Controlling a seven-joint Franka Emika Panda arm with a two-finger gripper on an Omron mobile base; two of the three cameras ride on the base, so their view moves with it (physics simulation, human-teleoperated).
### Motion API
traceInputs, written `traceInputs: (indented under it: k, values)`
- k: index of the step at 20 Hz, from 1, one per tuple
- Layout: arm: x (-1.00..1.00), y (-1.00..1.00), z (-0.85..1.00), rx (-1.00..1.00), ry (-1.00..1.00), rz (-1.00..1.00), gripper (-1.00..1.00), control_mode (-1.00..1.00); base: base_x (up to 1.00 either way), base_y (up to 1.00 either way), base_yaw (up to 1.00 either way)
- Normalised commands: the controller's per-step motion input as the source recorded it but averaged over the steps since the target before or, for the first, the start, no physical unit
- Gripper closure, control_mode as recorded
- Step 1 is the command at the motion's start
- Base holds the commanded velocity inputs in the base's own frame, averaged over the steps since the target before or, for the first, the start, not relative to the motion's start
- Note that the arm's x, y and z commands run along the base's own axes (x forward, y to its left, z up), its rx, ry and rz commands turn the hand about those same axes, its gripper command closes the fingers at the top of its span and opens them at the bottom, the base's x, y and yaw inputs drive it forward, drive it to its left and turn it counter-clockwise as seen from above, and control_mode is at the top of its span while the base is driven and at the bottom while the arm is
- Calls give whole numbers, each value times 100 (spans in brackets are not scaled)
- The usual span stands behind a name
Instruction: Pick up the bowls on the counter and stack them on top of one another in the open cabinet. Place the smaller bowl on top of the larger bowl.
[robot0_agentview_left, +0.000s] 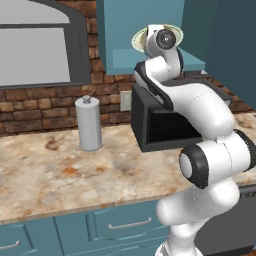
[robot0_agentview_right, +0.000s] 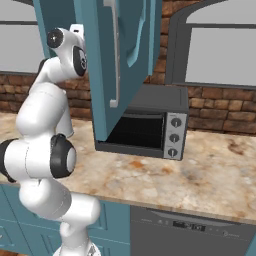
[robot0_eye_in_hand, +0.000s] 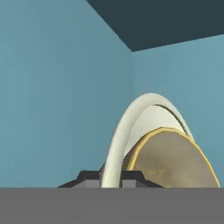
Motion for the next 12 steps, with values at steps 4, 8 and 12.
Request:
traceInputs:
  k: [4, 8, 12]
  values:
    - [0, 0, 21, 0, -3, 0, -100, -100, 0, 0, 0]
    - [-4, 0, 35, -1, -14, 0, -100, -100, 0, 0, 0]
    - [-14, 0, 37, -2, -22, 0, -100, -100, 0, 0, 0]
